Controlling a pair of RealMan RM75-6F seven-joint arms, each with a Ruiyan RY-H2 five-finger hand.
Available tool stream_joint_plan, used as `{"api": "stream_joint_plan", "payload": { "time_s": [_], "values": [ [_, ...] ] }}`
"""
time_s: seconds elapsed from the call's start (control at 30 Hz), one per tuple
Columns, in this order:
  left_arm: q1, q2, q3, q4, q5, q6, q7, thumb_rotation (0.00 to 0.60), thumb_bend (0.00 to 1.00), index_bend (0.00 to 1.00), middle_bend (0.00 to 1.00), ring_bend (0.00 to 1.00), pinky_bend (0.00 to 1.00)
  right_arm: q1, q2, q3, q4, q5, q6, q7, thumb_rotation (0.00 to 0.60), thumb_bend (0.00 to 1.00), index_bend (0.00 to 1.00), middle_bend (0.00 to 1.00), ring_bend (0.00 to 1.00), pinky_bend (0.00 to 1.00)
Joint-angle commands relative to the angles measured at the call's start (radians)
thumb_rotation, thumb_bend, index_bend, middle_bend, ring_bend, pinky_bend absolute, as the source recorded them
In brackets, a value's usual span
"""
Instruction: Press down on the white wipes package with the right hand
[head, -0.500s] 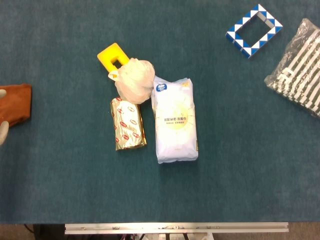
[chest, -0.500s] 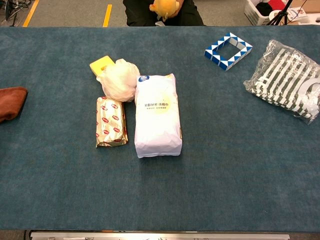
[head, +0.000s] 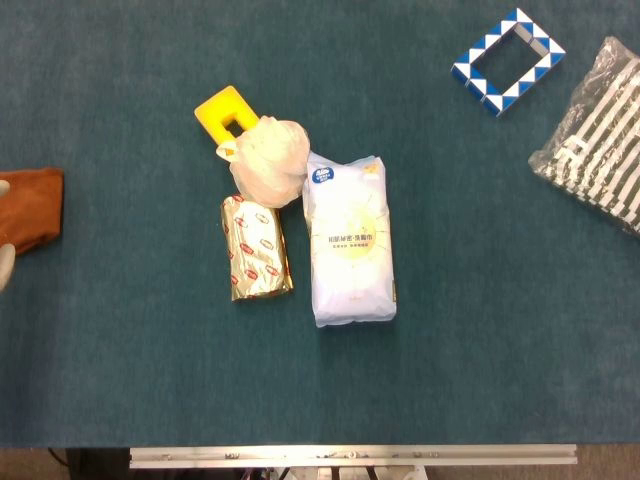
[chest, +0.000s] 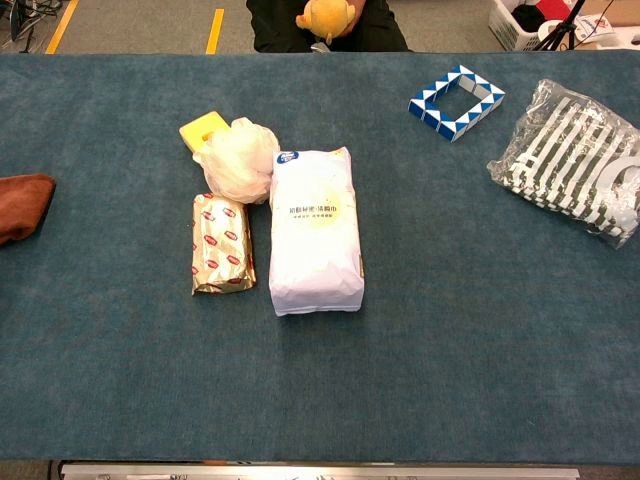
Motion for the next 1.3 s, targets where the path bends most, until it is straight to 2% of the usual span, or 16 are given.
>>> {"api": "stream_joint_plan", "payload": {
  "time_s": [0.03,0.1,0.23,0.3,0.43,0.63,0.67,0.7,0.73,0.77,0.83,0.87,0.9,1.13,1.23,1.3],
  "values": [
    [0.003,0.002,0.002,-0.001,0.003,0.004,-0.003,0.600,0.35,0.24,0.22,0.17,0.21,0.067,0.032,-0.006,-0.036,-0.090,-0.044,0.015,0.600,0.28,0.20,0.37,0.31,0.35],
    [0.004,0.004,0.002,-0.001,0.002,0.005,-0.008,0.600,0.35,0.24,0.22,0.17,0.21,0.102,0.046,-0.010,-0.057,-0.126,-0.080,0.024,0.600,0.41,0.20,0.37,0.31,0.35],
    [0.008,0.009,0.004,0.001,0.009,0.013,-0.023,0.600,0.35,0.24,0.22,0.17,0.21,0.176,0.055,-0.014,-0.096,-0.186,-0.160,0.018,0.600,0.78,0.20,0.37,0.28,0.35],
    [0.012,0.011,0.005,0.003,0.013,0.020,-0.028,0.600,0.35,0.24,0.22,0.17,0.21,0.214,0.052,-0.016,-0.116,-0.202,-0.211,0.006,0.600,0.90,0.20,0.37,0.27,0.35],
    [0.018,0.015,0.006,0.004,0.007,0.023,-0.029,0.600,0.35,0.24,0.22,0.17,0.21,0.283,0.026,-0.014,-0.145,-0.202,-0.313,-0.023,0.600,0.99,0.20,0.36,0.26,0.35],
    [0.022,0.019,0.007,0.001,-0.001,0.020,-0.027,0.600,0.35,0.24,0.22,0.17,0.21,0.358,-0.041,-0.006,-0.164,-0.172,-0.429,-0.082,0.600,1.00,0.20,0.36,0.25,0.33],
    [0.023,0.020,0.007,0.002,-0.003,0.021,-0.028,0.600,0.35,0.24,0.22,0.17,0.21,0.369,-0.060,-0.001,-0.165,-0.164,-0.441,-0.100,0.600,0.97,0.20,0.36,0.24,0.32],
    [0.024,0.021,0.006,0.002,-0.004,0.021,-0.029,0.600,0.35,0.24,0.22,0.17,0.21,0.375,-0.074,0.002,-0.164,-0.160,-0.446,-0.113,0.600,0.89,0.20,0.36,0.24,0.32],
    [0.025,0.022,0.006,0.003,-0.006,0.021,-0.030,0.600,0.35,0.24,0.22,0.17,0.21,0.383,-0.090,0.004,-0.164,-0.155,-0.454,-0.128,0.600,0.76,0.20,0.36,0.24,0.32],
    [0.025,0.023,0.006,0.003,-0.008,0.021,-0.031,0.600,0.35,0.24,0.22,0.17,0.21,0.389,-0.099,0.005,-0.167,-0.150,-0.461,-0.136,0.600,0.55,0.20,0.35,0.24,0.31],
    [0.027,0.024,0.006,0.005,-0.012,0.020,-0.033,0.600,0.35,0.24,0.22,0.17,0.21,0.403,-0.118,0.010,-0.173,-0.136,-0.476,-0.156,0.600,0.23,0.20,0.35,0.23,0.31],
    [0.027,0.025,0.006,0.006,-0.014,0.019,-0.033,0.600,0.35,0.24,0.22,0.17,0.21,0.409,-0.127,0.013,-0.174,-0.129,-0.482,-0.167,0.600,0.09,0.20,0.34,0.23,0.30],
    [0.027,0.025,0.006,0.006,-0.015,0.017,-0.033,0.600,0.35,0.24,0.22,0.17,0.21,0.414,-0.135,0.015,-0.176,-0.121,-0.489,-0.179,0.600,0.04,0.20,0.34,0.22,0.29],
    [0.024,0.025,0.004,0.012,-0.020,0.008,-0.040,0.600,0.35,0.24,0.22,0.17,0.21,0.459,-0.196,0.024,-0.183,-0.056,-0.550,-0.221,0.578,0.00,0.19,0.29,0.14,0.13],
    [0.024,0.027,0.003,0.014,-0.025,0.004,-0.045,0.600,0.35,0.24,0.22,0.17,0.21,0.481,-0.229,0.027,-0.170,-0.026,-0.576,-0.229,0.439,0.00,0.11,0.23,0.06,0.02],
    [0.024,0.028,0.002,0.015,-0.027,0.003,-0.048,0.600,0.35,0.24,0.22,0.17,0.21,0.494,-0.248,0.031,-0.160,-0.013,-0.586,-0.231,0.363,0.00,0.07,0.19,0.03,0.00]
  ]
}}
